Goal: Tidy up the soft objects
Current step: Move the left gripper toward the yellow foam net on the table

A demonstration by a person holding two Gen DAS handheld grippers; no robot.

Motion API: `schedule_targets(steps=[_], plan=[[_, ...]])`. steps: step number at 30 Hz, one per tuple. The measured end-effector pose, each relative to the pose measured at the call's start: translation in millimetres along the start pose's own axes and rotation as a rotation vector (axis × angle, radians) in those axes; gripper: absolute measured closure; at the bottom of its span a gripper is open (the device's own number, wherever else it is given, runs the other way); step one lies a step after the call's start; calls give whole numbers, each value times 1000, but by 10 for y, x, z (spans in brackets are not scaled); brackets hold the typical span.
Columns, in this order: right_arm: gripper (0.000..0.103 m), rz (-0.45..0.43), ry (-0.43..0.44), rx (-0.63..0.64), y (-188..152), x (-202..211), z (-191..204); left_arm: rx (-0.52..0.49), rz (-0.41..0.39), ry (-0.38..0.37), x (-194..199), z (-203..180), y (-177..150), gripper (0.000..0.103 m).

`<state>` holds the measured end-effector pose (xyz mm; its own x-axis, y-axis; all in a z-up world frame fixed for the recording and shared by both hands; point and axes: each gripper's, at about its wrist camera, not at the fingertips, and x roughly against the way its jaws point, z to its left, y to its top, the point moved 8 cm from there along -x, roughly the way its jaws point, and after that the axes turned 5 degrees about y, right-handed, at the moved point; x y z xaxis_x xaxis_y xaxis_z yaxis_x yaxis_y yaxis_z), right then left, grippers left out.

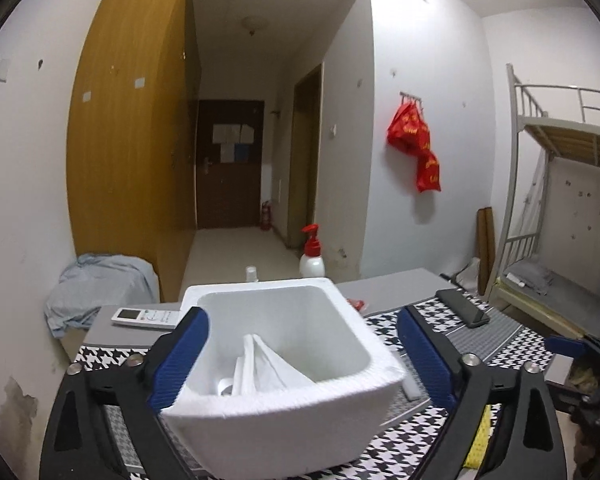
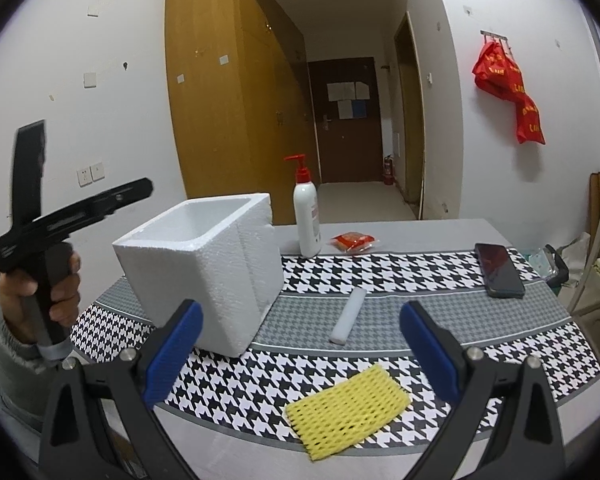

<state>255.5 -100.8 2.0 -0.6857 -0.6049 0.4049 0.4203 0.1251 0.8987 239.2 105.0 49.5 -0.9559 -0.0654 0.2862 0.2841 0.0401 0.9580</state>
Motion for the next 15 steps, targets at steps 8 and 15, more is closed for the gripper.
schedule_targets(steps=[8, 15], plan=[[3, -33, -22, 11, -45, 153, 19, 18, -25, 19, 219, -56, -160, 3], [3, -70, -55, 6, -58, 309, 17, -21, -142, 51, 567, -199, -211, 2]])
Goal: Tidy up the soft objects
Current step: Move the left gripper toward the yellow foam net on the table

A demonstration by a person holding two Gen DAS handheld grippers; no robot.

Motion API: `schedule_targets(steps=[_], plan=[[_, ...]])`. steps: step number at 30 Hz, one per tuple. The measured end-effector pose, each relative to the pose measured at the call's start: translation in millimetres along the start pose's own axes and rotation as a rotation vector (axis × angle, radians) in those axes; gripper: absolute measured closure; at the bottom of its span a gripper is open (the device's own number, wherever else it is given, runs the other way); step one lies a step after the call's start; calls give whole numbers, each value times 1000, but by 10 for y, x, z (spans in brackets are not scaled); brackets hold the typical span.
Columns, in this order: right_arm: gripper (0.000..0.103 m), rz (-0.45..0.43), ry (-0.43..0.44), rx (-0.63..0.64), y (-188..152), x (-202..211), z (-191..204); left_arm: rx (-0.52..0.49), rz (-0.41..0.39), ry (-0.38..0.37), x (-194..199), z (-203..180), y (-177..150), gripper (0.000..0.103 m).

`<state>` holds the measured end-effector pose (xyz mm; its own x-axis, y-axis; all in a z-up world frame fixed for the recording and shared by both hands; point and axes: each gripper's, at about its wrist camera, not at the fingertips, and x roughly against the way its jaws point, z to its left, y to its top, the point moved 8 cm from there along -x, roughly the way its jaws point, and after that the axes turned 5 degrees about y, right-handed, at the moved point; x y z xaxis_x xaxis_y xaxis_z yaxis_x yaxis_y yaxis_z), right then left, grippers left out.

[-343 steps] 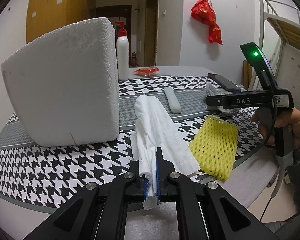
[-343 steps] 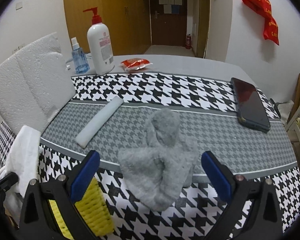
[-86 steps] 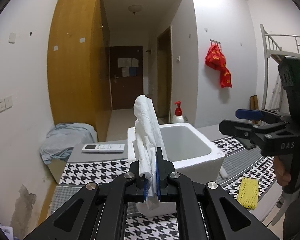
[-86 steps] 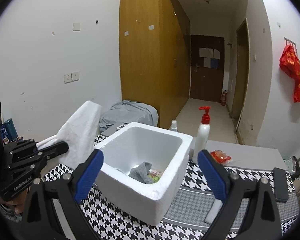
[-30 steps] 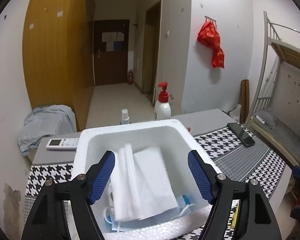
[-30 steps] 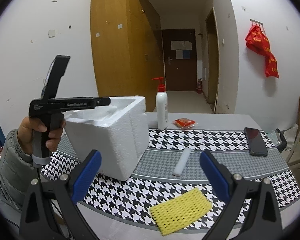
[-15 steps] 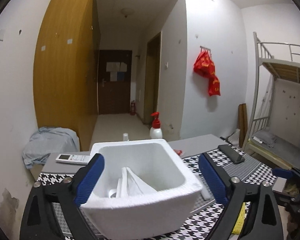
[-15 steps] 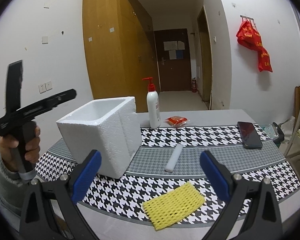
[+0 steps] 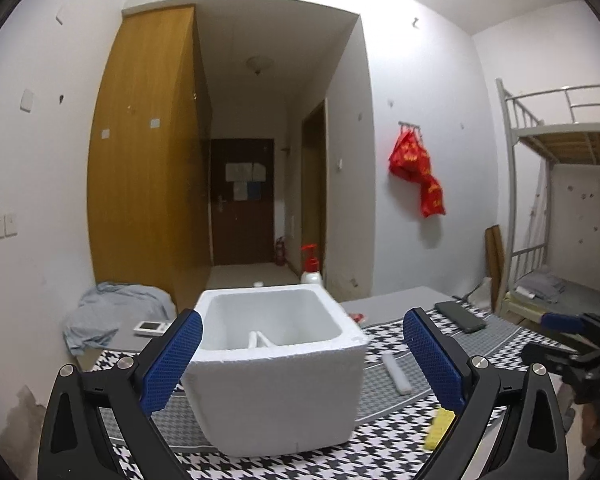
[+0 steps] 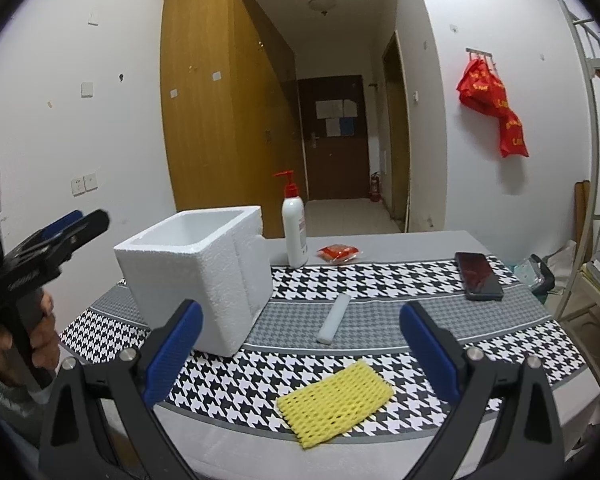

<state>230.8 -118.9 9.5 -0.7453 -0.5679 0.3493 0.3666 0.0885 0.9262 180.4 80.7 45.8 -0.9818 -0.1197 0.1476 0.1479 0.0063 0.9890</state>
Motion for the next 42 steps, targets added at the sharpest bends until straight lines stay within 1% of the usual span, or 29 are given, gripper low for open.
schedule_targets(steps=[2, 4, 11, 14, 17, 27, 35, 42], plan=[[3, -9, -7, 1, -9, 52, 12, 6, 0, -20, 38, -5, -16, 1], [3, -16, -11, 2, -14, 97, 21, 11, -4, -23, 81, -39, -41, 1], [3, -39, -40, 3, -78, 235, 18, -4, 34, -43, 127, -154, -200, 1], [3, -40, -47, 6, -131, 270, 2, 12, 63, -81, 120, -226, -282, 1], [3, -39, -57, 3, -178, 302, -30, 7, 83, -104, 123, -313, -365, 1], [3, -35, -97, -5, -320, 405, -125, -17, 116, -177, 122, -561, -567, 1], [3, -13, -113, -20, -450, 391, -222, -38, 177, -231, 4, -797, -741, 1], [3, 15, -147, -50, -533, 364, -386, -69, 265, -274, -173, -1027, -863, 1]])
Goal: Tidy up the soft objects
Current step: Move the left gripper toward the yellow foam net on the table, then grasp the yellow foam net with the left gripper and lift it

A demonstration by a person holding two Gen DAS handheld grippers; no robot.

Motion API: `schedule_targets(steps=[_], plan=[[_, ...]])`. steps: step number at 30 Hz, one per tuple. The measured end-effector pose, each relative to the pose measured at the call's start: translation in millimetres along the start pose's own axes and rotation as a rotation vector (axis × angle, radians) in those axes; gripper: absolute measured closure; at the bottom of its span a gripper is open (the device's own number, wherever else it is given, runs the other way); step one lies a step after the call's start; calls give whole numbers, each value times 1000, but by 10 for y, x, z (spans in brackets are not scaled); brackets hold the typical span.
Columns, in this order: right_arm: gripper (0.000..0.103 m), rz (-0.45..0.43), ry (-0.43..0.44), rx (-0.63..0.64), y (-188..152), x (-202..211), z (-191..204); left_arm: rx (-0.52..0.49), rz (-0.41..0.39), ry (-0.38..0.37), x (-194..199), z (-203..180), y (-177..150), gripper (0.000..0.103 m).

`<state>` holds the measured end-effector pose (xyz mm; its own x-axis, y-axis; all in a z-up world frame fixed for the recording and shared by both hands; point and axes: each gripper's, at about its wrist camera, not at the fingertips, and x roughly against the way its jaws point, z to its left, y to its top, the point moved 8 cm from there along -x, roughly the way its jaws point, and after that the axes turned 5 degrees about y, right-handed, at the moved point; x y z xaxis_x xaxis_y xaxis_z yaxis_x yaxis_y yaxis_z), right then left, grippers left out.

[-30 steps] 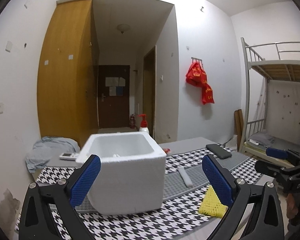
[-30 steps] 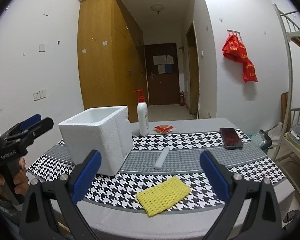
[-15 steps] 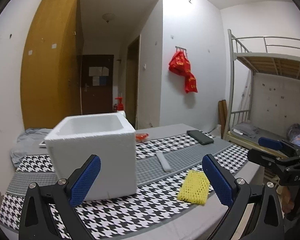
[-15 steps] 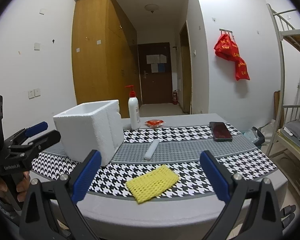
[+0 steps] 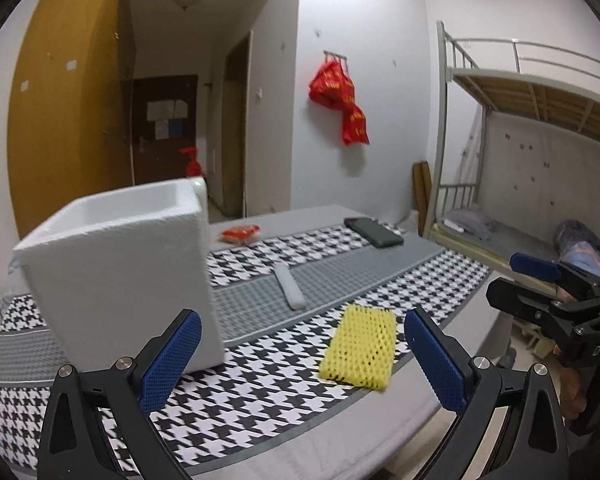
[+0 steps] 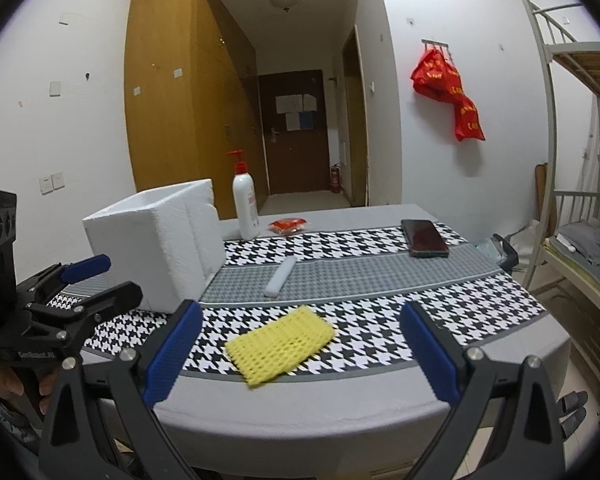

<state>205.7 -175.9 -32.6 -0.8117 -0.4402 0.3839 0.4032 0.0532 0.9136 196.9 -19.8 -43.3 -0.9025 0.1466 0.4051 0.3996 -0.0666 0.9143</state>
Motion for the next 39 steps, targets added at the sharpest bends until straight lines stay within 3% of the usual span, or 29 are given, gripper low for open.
schedule_targets(steps=[13, 21, 39], plan=[[3, 44, -30, -66, -137, -119, -329, -67, 119, -45, -374, -316, -138, 1], [3, 69, -49, -86, -191, -175, -513, -57, 185, -62, -609, -407, -225, 1], [3, 105, -30, -131, -280, -382, -893, -88, 317, -25, -1100, -590, -384, 2]])
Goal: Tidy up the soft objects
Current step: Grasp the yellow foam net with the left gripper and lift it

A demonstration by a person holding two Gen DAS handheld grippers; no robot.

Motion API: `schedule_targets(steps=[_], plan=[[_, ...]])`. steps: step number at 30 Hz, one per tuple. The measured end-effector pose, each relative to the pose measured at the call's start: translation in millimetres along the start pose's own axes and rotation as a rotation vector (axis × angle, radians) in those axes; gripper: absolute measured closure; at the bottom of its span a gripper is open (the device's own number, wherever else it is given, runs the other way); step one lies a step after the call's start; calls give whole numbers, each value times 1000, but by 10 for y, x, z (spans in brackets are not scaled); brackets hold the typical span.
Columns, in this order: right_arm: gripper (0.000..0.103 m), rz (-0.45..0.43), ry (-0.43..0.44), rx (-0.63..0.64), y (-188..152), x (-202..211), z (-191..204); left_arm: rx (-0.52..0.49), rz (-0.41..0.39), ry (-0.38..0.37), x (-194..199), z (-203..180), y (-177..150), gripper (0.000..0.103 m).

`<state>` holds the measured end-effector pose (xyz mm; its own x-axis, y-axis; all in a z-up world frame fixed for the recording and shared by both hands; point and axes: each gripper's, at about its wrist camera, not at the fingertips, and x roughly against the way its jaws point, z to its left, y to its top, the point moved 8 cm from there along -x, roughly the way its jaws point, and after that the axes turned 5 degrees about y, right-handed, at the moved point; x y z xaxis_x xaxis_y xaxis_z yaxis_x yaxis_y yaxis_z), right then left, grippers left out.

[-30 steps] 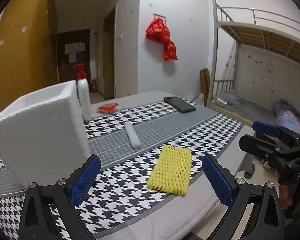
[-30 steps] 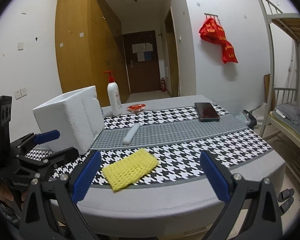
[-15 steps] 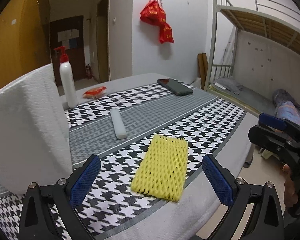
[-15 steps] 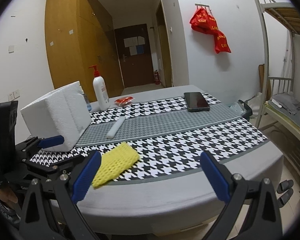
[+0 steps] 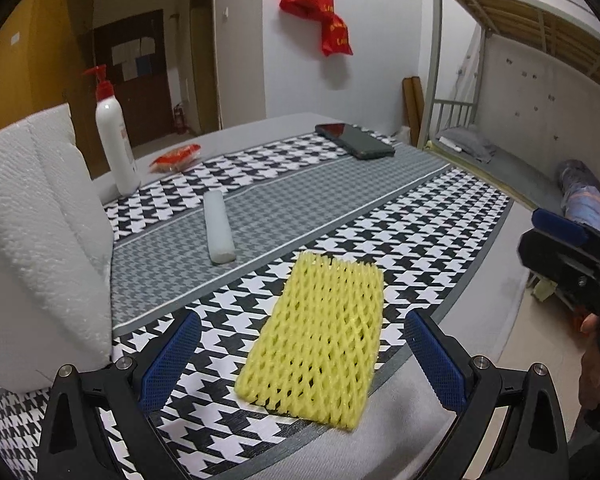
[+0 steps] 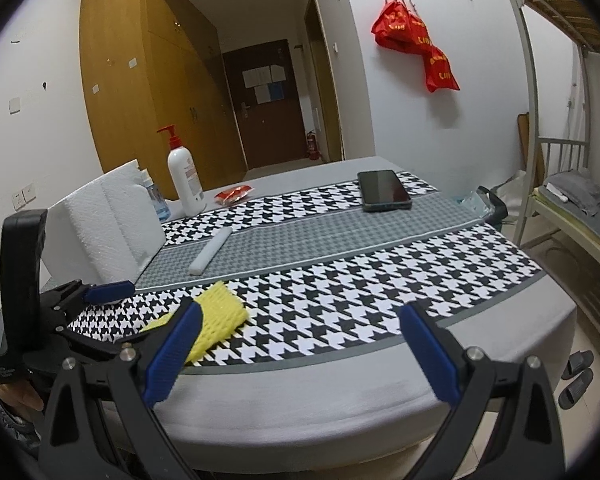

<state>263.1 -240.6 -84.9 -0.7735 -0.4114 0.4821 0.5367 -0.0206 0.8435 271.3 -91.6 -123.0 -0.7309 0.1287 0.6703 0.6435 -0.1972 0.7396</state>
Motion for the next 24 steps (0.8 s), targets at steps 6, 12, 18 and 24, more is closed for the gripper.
schedule_targets(steps=[6, 12, 18, 24], plan=[[3, 0, 21, -12, -10, -16, -64, -6, 56, 14, -126, -8, -70, 17], [3, -1, 31, -8, -21, -10, -84, -30, 90, 12, -189, -48, -138, 22], [3, 1, 32, -12, -31, -20, -78, -30, 145, -58, -217, -126, -187, 32], [3, 16, 33, -17, -47, -65, -69, -55, 137, -129, -139, -268, -200, 81]])
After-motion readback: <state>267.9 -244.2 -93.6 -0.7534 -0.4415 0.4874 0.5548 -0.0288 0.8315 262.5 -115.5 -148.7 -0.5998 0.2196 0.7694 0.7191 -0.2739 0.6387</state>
